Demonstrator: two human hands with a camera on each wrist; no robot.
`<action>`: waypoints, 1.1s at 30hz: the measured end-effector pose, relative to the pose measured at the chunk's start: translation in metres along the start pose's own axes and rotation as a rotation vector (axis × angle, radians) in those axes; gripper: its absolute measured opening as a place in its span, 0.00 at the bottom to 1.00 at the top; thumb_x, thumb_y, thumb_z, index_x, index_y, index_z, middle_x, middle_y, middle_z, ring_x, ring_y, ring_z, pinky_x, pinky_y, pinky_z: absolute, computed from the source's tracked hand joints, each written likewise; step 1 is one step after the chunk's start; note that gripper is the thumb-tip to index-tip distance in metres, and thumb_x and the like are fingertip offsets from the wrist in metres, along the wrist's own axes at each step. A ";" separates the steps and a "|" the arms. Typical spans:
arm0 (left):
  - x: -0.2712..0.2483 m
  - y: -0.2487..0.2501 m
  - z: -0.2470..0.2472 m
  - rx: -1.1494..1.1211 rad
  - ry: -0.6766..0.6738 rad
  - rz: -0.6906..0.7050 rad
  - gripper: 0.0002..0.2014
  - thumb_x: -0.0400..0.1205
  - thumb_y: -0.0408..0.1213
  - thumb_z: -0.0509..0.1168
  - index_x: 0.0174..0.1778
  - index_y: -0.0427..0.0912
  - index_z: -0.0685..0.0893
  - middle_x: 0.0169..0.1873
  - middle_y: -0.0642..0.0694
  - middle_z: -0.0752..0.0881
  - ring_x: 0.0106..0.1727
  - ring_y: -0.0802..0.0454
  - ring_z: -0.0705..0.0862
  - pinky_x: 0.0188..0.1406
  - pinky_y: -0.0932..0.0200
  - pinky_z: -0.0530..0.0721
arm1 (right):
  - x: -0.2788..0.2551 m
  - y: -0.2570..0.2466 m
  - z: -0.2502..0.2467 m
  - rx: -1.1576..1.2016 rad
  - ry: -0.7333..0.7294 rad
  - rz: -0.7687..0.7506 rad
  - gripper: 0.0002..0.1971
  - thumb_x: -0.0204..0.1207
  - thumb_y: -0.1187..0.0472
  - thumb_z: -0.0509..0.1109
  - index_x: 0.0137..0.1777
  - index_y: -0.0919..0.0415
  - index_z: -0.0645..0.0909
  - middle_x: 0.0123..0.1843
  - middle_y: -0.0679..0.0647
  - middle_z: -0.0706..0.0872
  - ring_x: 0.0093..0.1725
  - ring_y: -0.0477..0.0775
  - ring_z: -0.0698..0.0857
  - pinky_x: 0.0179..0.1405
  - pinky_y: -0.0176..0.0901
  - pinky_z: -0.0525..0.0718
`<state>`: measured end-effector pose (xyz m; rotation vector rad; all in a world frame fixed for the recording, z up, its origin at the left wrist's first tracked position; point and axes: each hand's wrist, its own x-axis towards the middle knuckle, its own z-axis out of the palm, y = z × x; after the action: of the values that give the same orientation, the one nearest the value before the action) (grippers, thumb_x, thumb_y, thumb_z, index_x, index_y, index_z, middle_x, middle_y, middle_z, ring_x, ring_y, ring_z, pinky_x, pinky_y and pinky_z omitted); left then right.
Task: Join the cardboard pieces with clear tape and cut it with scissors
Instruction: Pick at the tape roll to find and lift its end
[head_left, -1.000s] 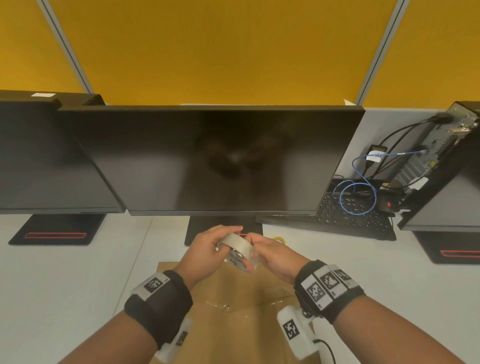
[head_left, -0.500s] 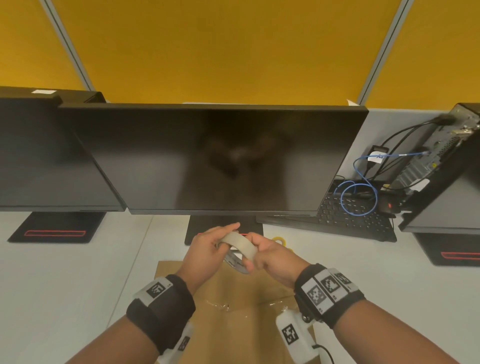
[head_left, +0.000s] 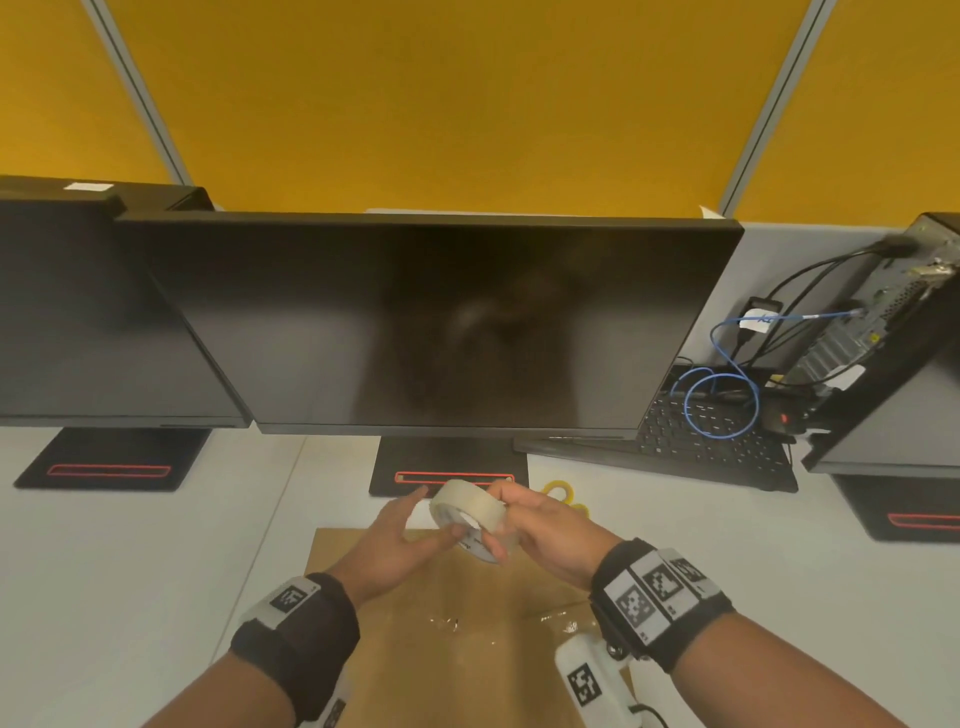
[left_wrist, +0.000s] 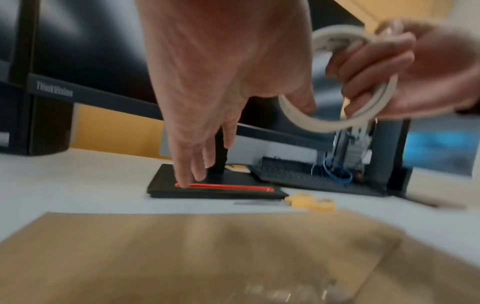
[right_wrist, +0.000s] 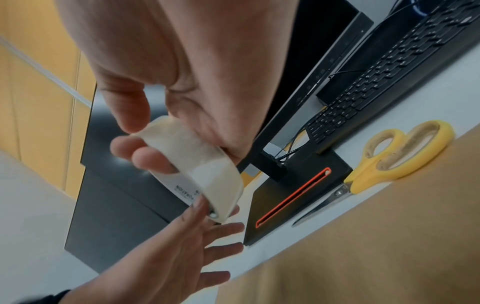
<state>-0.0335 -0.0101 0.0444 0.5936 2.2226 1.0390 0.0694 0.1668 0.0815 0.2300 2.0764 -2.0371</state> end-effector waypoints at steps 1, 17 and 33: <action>0.001 -0.008 0.002 0.013 -0.020 -0.016 0.51 0.60 0.79 0.61 0.78 0.58 0.63 0.73 0.59 0.66 0.75 0.57 0.65 0.77 0.51 0.64 | 0.000 0.001 0.003 0.007 -0.012 0.000 0.07 0.65 0.61 0.59 0.39 0.52 0.78 0.33 0.50 0.81 0.50 0.53 0.80 0.64 0.50 0.72; 0.001 -0.041 0.019 0.202 -0.216 -0.014 0.60 0.54 0.87 0.47 0.81 0.58 0.56 0.83 0.52 0.54 0.83 0.48 0.40 0.81 0.45 0.44 | 0.000 0.009 -0.002 0.337 -0.081 0.016 0.08 0.69 0.60 0.62 0.46 0.61 0.73 0.27 0.50 0.82 0.40 0.49 0.83 0.53 0.44 0.74; -0.007 -0.025 0.018 0.339 -0.289 -0.144 0.30 0.82 0.61 0.54 0.80 0.57 0.60 0.83 0.45 0.41 0.82 0.43 0.32 0.80 0.44 0.39 | -0.004 -0.006 -0.002 0.353 -0.023 0.030 0.22 0.82 0.62 0.46 0.70 0.70 0.71 0.29 0.58 0.86 0.33 0.54 0.76 0.53 0.40 0.78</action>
<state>-0.0197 -0.0199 0.0181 0.6688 2.1555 0.4718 0.0715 0.1691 0.0882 0.2906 1.6759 -2.3637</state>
